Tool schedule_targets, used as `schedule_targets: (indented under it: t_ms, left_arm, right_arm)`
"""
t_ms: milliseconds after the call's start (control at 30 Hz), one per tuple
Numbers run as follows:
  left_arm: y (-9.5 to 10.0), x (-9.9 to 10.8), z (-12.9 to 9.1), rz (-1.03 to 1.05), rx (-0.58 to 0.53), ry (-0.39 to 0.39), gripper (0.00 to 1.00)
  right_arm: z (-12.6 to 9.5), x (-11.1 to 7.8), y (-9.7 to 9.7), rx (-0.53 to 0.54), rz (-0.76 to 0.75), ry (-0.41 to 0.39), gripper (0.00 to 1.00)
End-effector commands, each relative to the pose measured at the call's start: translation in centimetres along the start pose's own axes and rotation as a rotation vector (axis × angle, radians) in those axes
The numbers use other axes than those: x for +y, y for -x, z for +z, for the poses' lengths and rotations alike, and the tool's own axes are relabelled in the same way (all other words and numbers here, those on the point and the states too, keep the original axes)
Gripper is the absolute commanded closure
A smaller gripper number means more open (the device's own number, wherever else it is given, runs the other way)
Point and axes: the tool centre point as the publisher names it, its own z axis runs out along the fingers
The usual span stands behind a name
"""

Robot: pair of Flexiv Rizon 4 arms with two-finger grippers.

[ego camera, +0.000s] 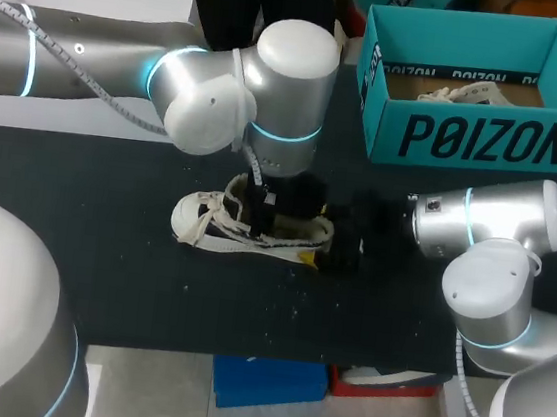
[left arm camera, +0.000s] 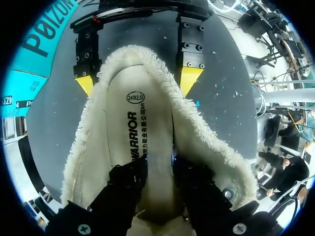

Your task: Take the shoe out of the shoebox, open the shoe tongue, remove and reinsert the insole, then place the shoe into the shoebox

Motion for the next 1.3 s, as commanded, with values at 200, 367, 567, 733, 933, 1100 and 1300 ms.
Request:
schedule_targets:
  t_ms: [200,367,567,733,933,1100,1300]
  left_arm:
    - [-0.8,0.5,3.6,-0.022,-0.253,0.077,0.68]
    - [-0.1,1.1,4.2,-0.072,-0.379,0.087,0.67]
    - [1.1,1.9,4.0,-0.173,-0.471,0.033,0.69]
    - [2.3,2.6,3.0,-0.240,-0.533,-0.014,0.71]
    - [2.9,2.7,2.8,-0.244,-0.543,-0.029,0.75]
    - [2.8,2.3,2.9,-0.215,-0.492,-0.050,1.00]
    - [2.3,1.9,2.6,-0.146,-0.389,-0.075,1.00]
  right_arm:
    - [0.0,-0.2,0.0,-0.002,0.002,-0.002,1.00]
    - [0.0,-0.2,0.0,-0.002,0.002,-0.002,1.00]
    - [0.0,-0.2,0.0,-0.002,0.002,-0.002,1.00]
    - [0.0,-0.2,0.0,-0.002,0.002,-0.002,1.00]
    - [0.0,-0.2,0.0,-0.002,0.002,-0.002,1.00]
    - [0.0,-0.2,0.0,-0.002,0.002,-0.002,1.00]
    - [0.0,-0.2,0.0,-0.002,0.002,-0.002,1.00]
